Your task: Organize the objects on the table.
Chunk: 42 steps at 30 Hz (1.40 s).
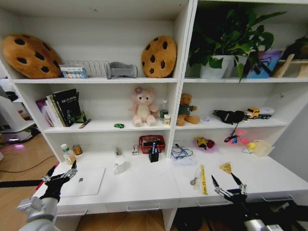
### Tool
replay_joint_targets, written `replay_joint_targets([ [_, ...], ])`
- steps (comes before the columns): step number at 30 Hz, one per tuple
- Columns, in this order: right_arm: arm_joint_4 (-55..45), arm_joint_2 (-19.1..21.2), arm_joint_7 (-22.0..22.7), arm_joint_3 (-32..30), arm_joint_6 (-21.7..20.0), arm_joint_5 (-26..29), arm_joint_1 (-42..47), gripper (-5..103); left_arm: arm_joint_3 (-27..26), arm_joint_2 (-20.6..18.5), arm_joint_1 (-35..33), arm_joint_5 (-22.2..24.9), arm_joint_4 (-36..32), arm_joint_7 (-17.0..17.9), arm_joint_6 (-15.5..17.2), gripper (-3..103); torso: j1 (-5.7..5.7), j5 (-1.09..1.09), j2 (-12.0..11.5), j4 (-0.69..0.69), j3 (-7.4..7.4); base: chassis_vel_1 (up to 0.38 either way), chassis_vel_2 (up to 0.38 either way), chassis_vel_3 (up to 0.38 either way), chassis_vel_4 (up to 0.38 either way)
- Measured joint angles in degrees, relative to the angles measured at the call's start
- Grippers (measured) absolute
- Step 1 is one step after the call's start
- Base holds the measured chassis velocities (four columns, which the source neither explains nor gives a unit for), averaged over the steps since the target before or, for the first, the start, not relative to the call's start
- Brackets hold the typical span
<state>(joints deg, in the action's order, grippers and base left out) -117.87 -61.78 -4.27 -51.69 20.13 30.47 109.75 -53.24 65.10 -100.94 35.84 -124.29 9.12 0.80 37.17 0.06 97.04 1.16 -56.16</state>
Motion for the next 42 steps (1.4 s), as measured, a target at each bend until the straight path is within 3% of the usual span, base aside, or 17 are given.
replay_joint_targets([
  [5, -2.6, 2.3, 1.7, -1.6, -4.6, 3.3, -1.3, 100, 0.4, -0.7, -0.3, -0.4, 0.0, -0.9, -0.1, 100, 0.0, -0.01, 0.0, 0.0, 0.0, 0.0, 0.0, 0.0, 0.0],
  [14, -3.7, 3.6, 2.4, -2.2, -7.9, 9.5, -4.2, 100, 1.5, -0.4, 0.4, -0.8, -0.1, -0.9, -0.2, 100, 0.0, 0.0, 0.0, 0.0, 0.0, 0.0, 0.0, 0.0, 0.0],
  [42, -3.1, 2.5, 3.0, 0.0, -7.5, 4.9, -5.1, 100, 1.2, 1.6, -0.9, -1.6, -2.4, -0.3, -0.2, 100, 0.0, -0.02, 0.0, 0.0, 0.01, -0.011, -0.008, 0.012, 0.013],
])
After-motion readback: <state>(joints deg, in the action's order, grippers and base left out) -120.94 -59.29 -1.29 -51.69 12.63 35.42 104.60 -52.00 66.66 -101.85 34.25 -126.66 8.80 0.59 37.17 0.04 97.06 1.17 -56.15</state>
